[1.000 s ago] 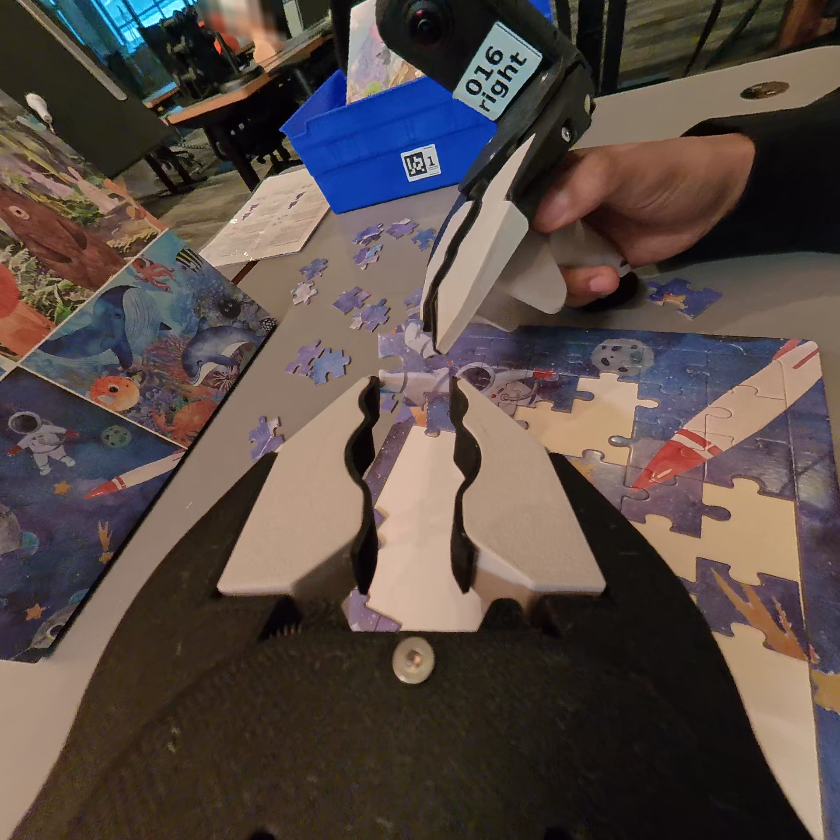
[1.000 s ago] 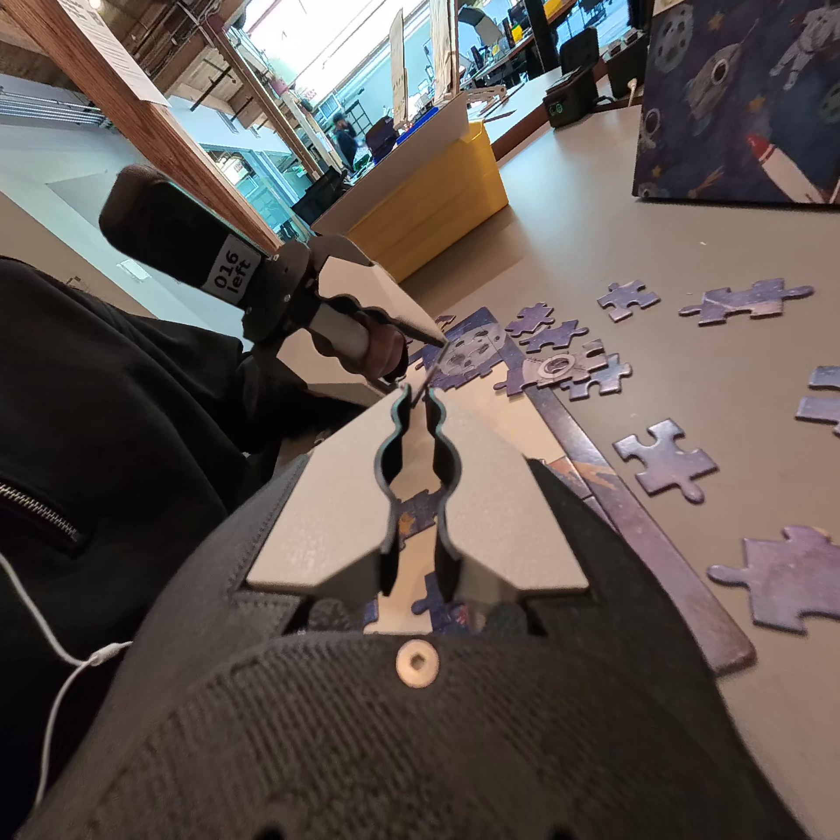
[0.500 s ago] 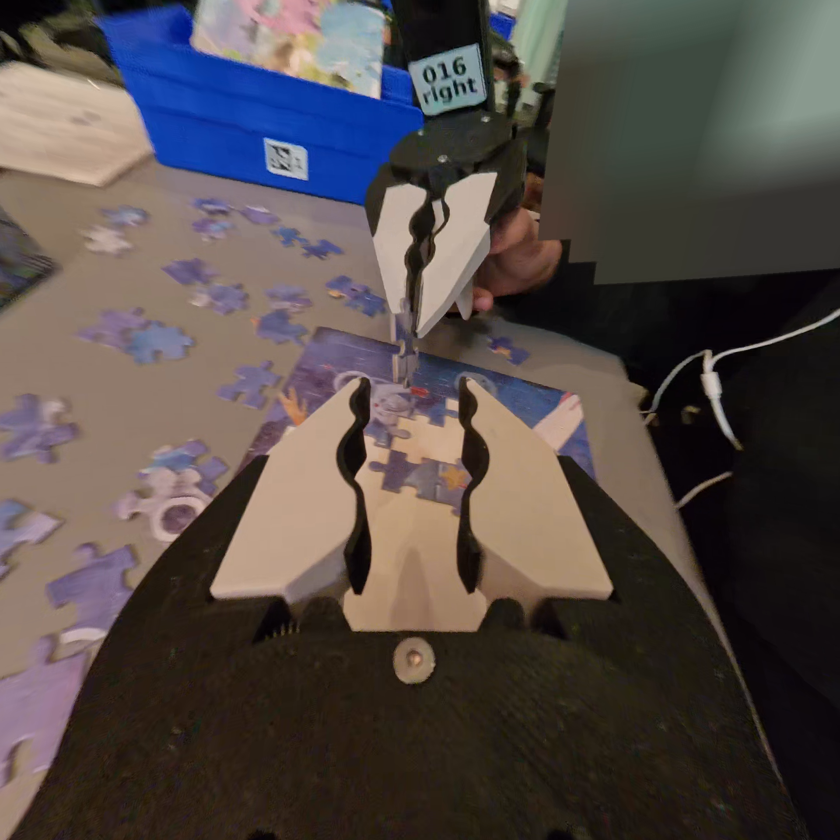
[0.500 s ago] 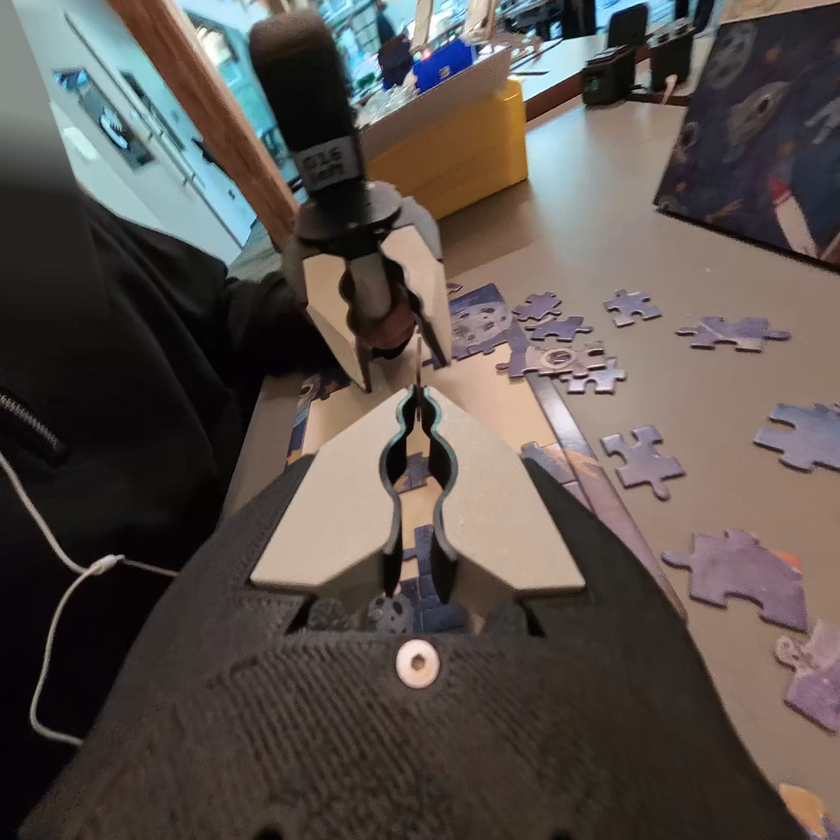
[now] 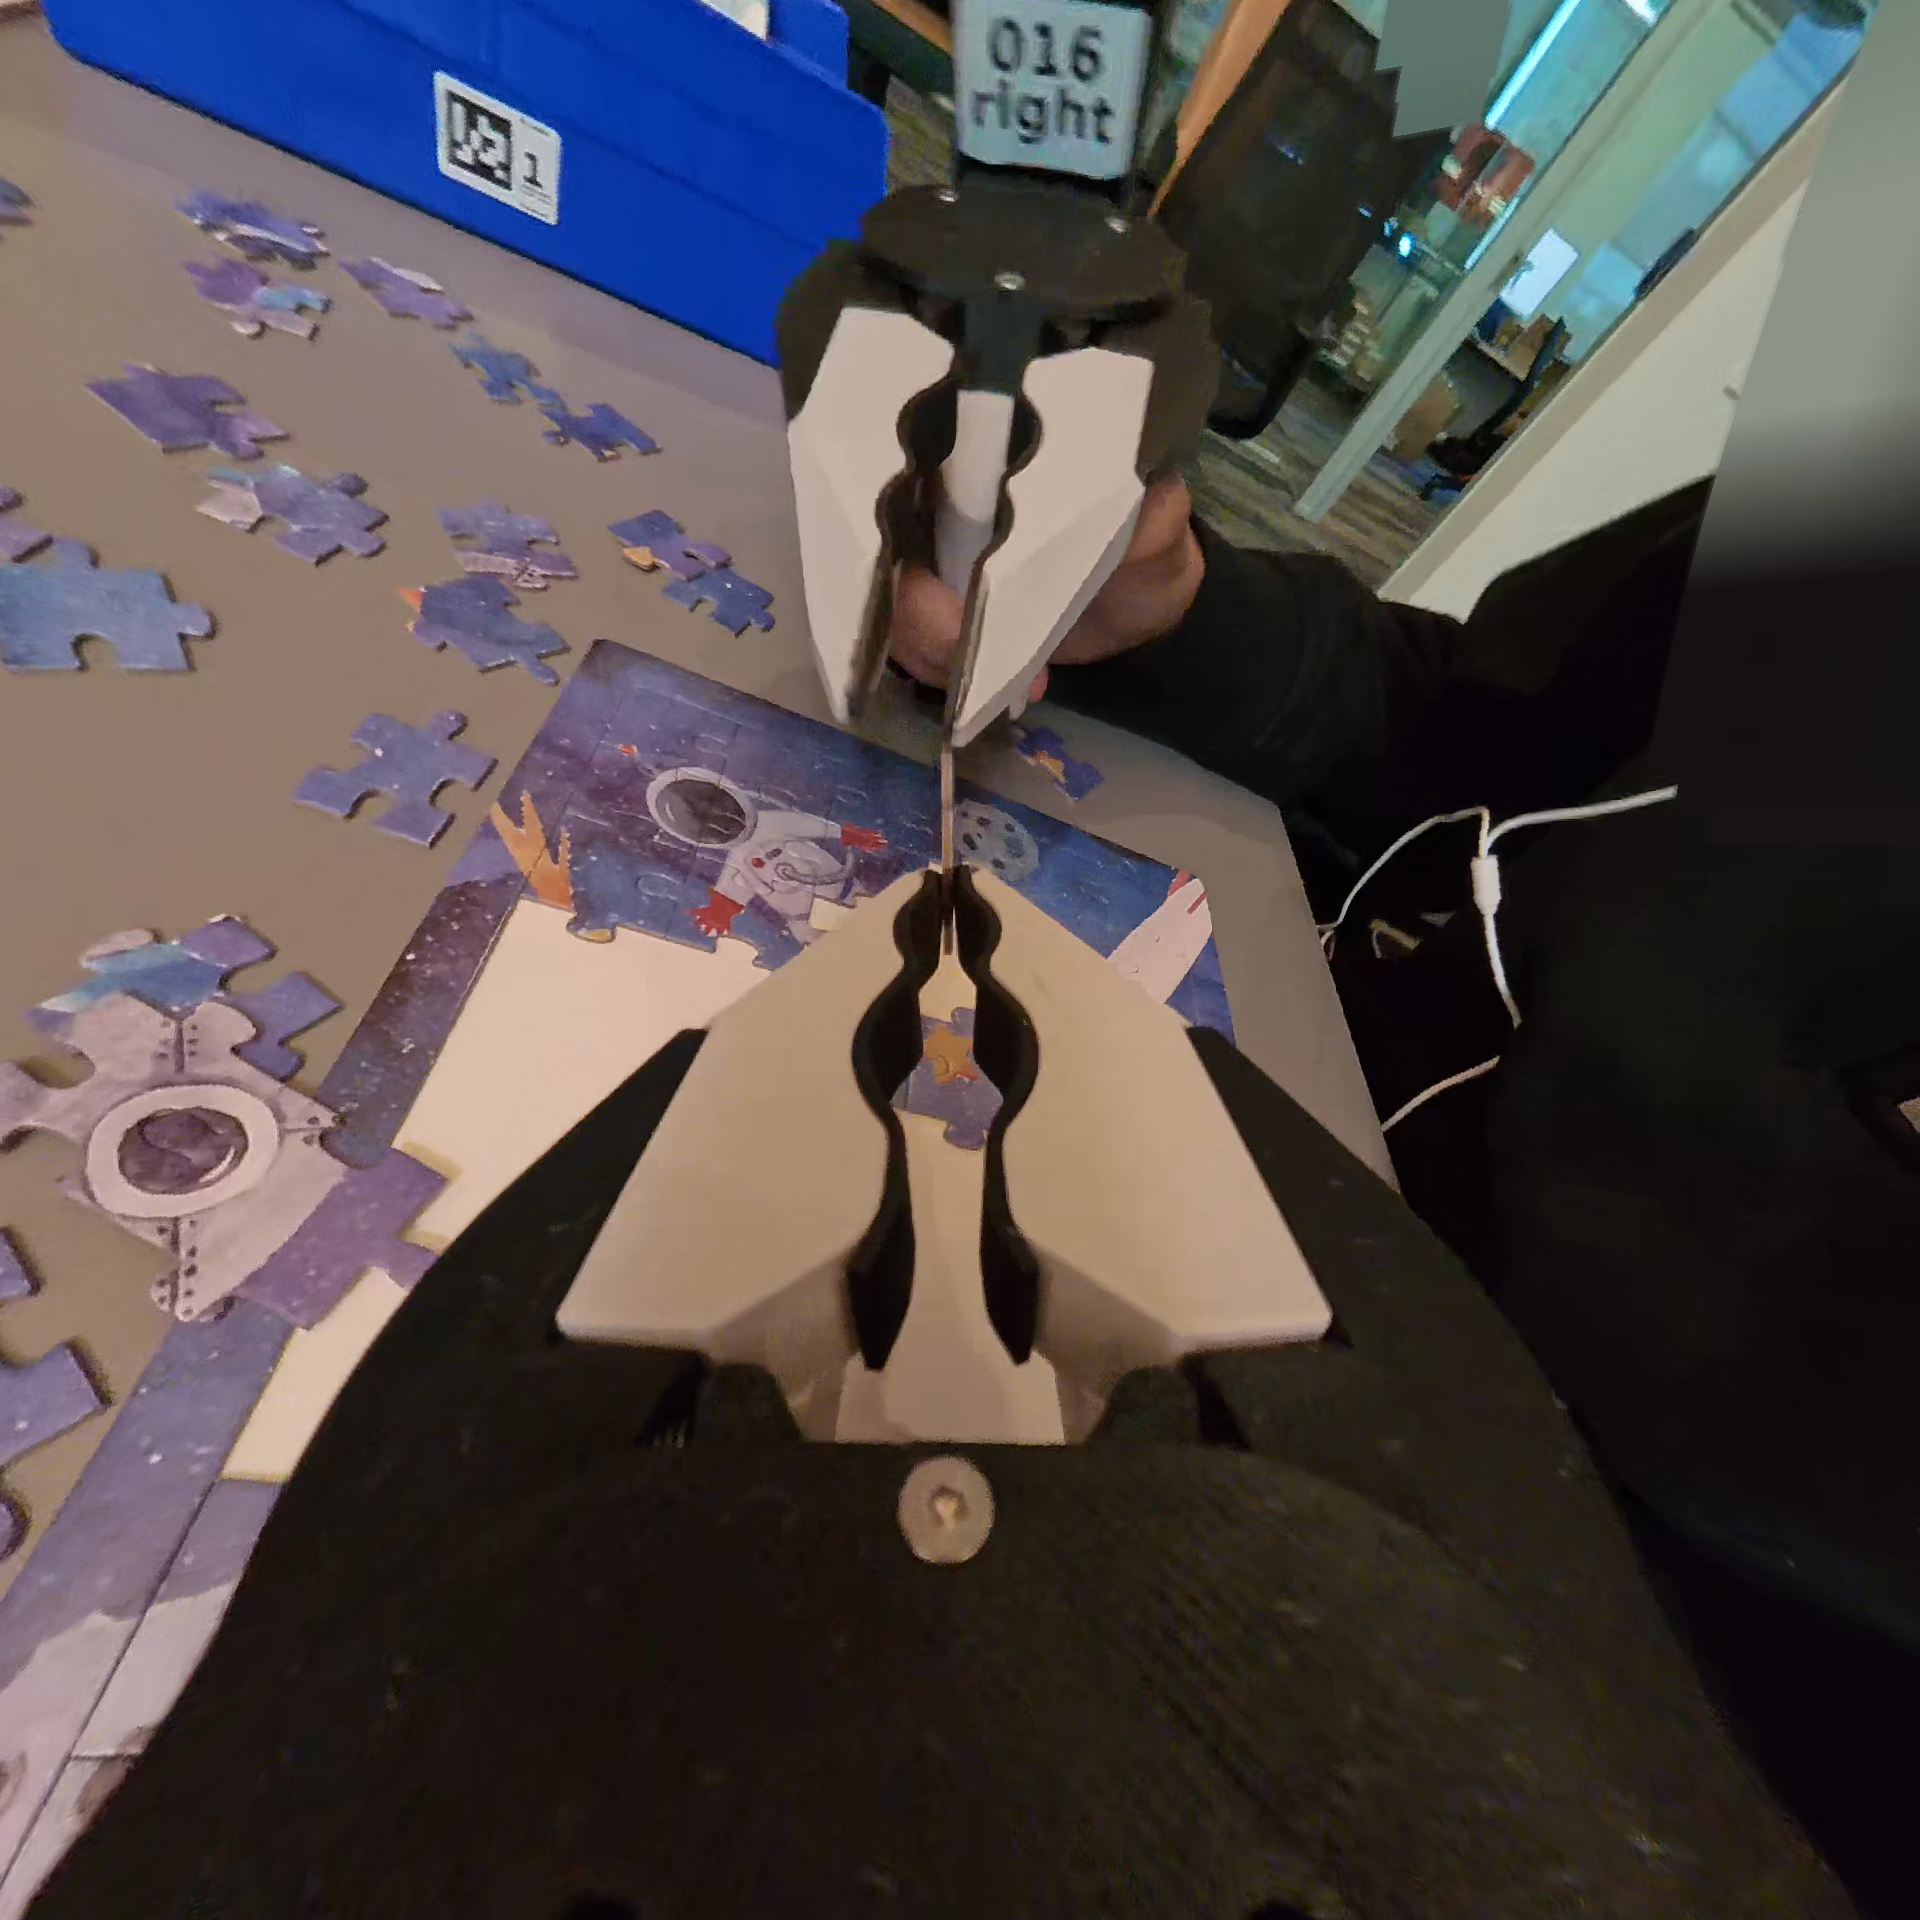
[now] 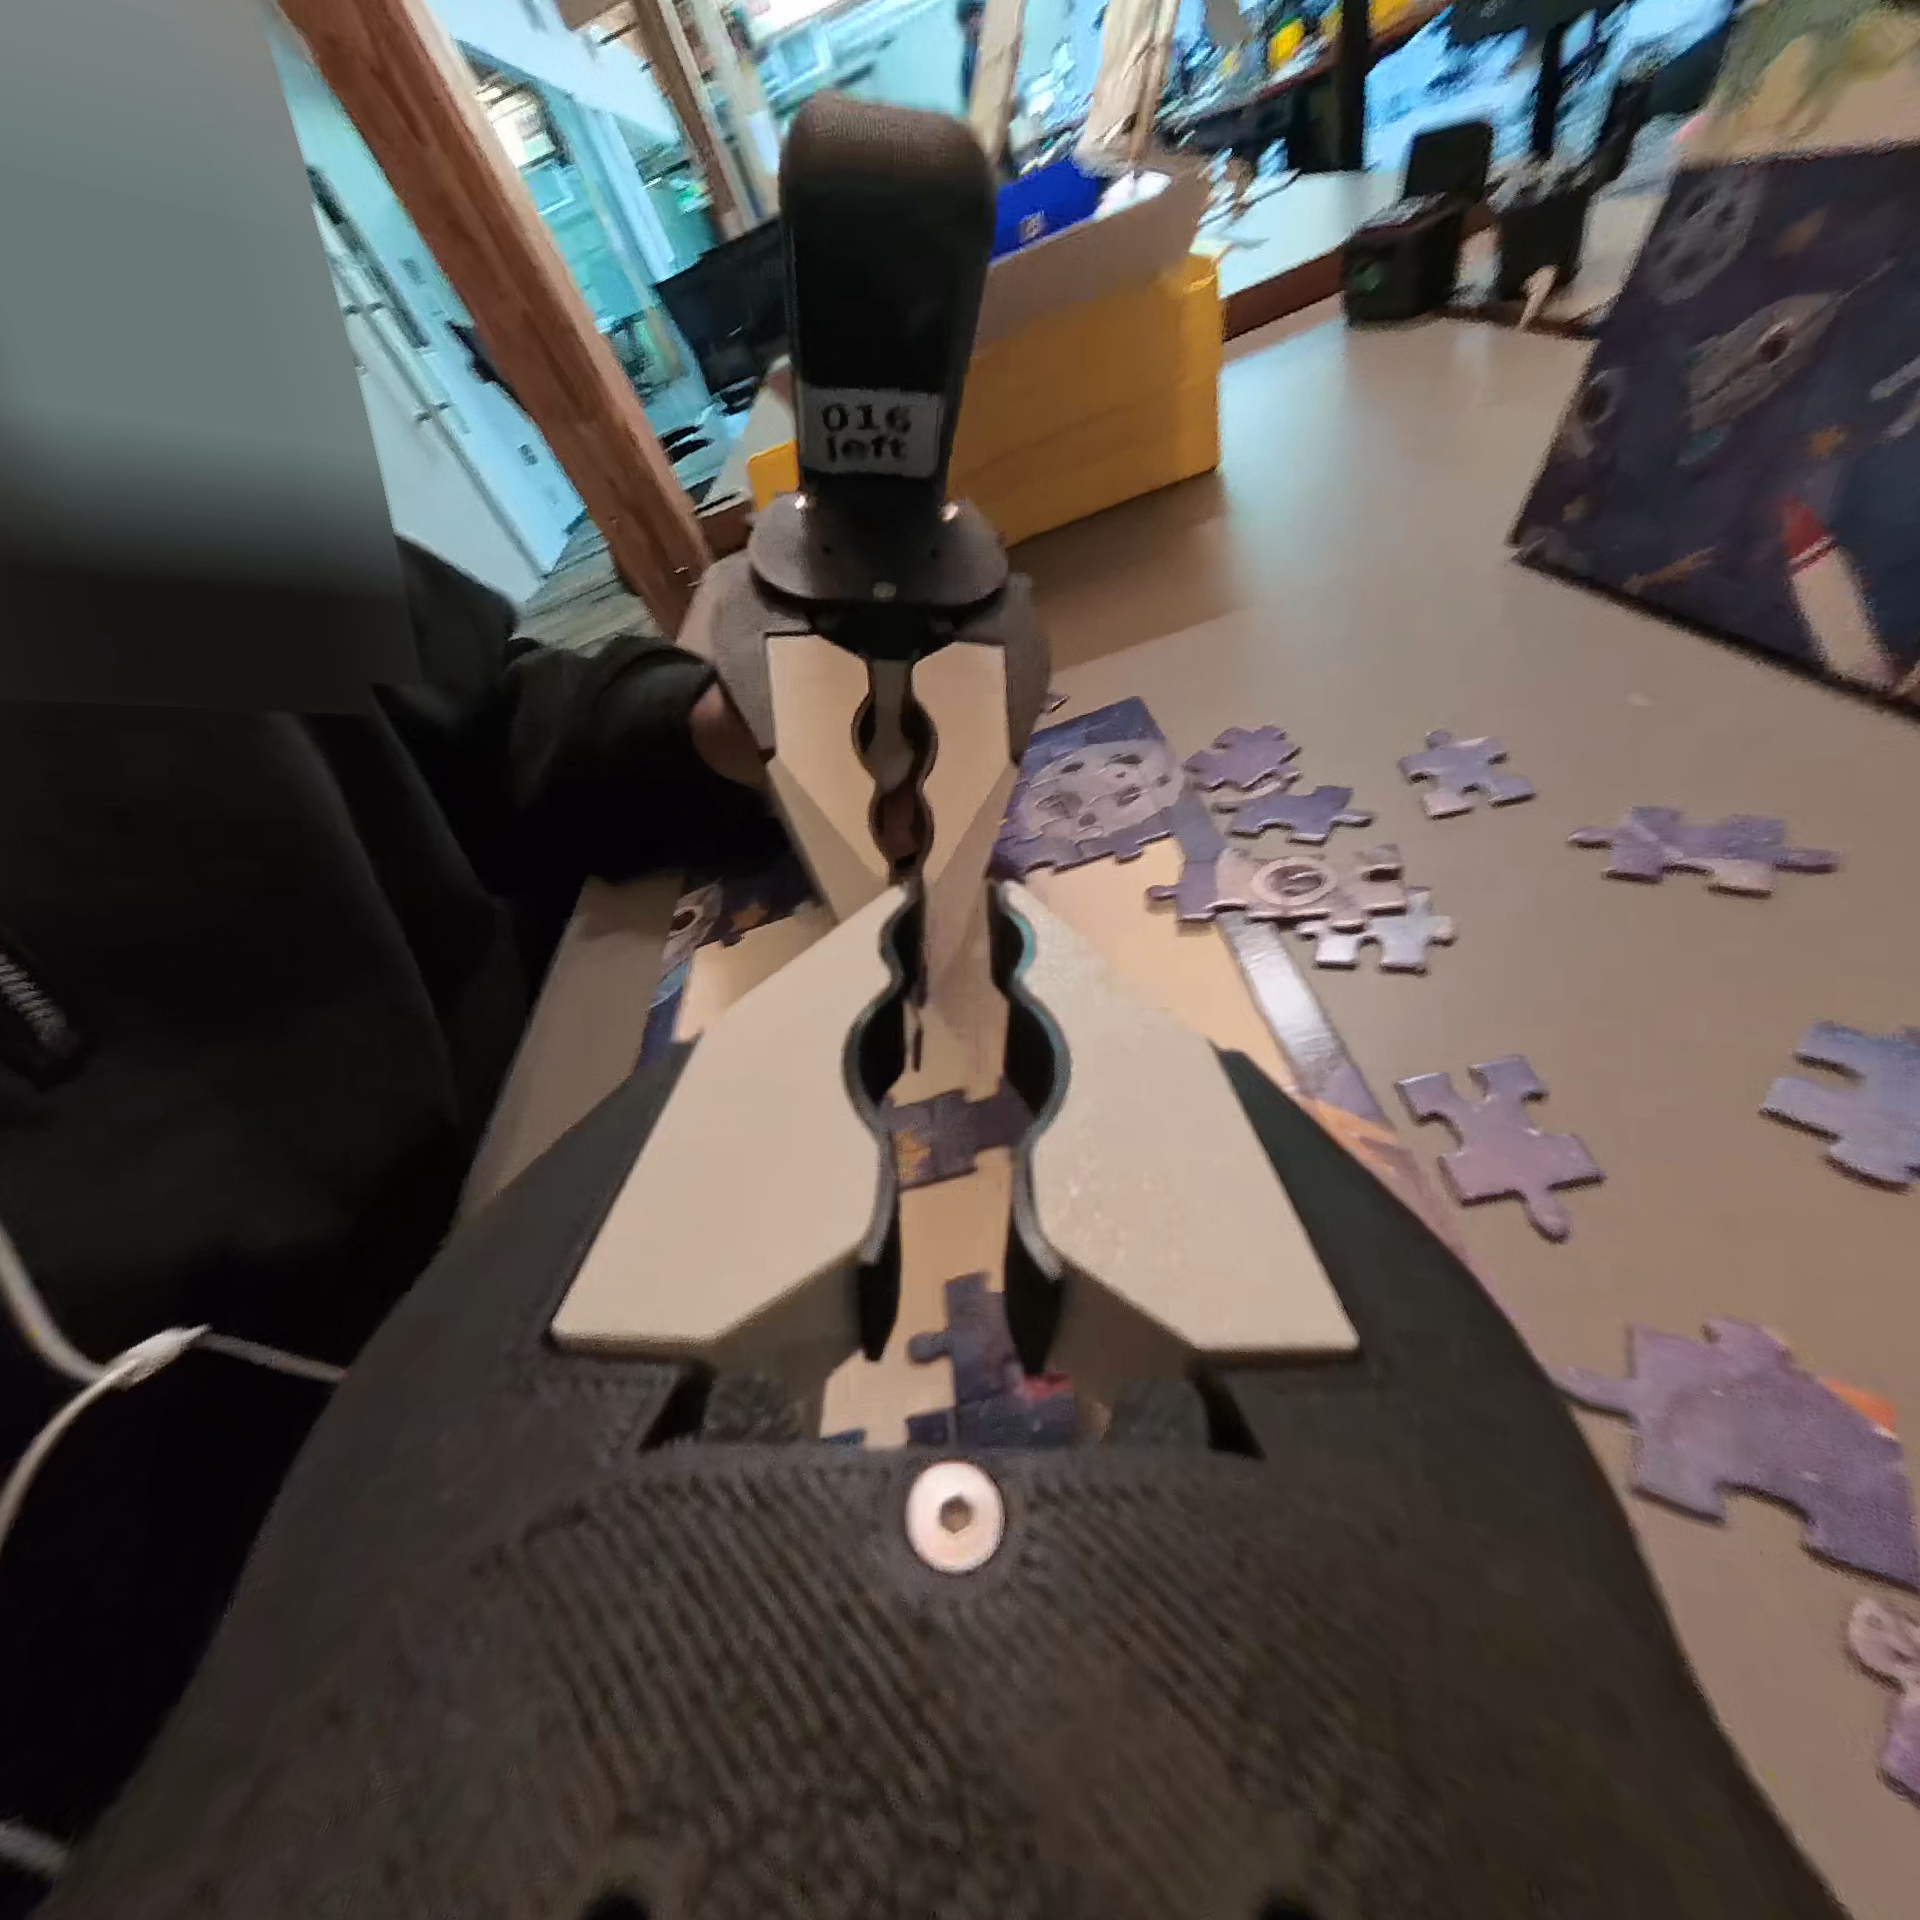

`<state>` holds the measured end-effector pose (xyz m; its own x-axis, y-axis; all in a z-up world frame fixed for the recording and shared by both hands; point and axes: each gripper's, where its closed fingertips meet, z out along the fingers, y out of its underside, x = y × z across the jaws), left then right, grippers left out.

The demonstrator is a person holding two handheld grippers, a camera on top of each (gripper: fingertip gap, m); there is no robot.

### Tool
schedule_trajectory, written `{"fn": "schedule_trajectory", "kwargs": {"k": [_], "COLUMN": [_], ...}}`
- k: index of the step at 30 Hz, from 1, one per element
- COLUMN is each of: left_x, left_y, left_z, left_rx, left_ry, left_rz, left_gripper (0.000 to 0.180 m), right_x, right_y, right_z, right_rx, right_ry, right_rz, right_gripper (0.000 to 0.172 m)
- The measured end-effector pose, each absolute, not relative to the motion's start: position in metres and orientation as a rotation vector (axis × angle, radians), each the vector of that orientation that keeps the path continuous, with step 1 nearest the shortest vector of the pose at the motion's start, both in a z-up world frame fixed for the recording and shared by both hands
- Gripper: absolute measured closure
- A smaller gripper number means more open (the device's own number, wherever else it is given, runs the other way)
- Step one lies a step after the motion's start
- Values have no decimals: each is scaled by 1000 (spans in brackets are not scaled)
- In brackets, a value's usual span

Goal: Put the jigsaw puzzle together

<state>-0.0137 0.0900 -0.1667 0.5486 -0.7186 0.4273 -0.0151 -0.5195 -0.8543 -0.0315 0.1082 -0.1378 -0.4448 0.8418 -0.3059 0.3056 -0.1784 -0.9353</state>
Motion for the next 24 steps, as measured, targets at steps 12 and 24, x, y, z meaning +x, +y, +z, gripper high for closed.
{"fn": "schedule_trajectory", "kwargs": {"k": [12, 24], "left_x": [-52, -43], "left_y": [115, 113], "left_z": [-141, -132], "left_rx": [-1750, -1669], "left_ry": [115, 67], "left_rz": [-1288, -1417], "left_gripper": [180, 180], "right_x": [-42, -46], "right_y": [126, 123], "right_z": [-133, -128], "right_rx": [-986, -931], "right_ry": [-1620, -1587], "right_rz": [859, 707], "right_gripper": [135, 150]}}
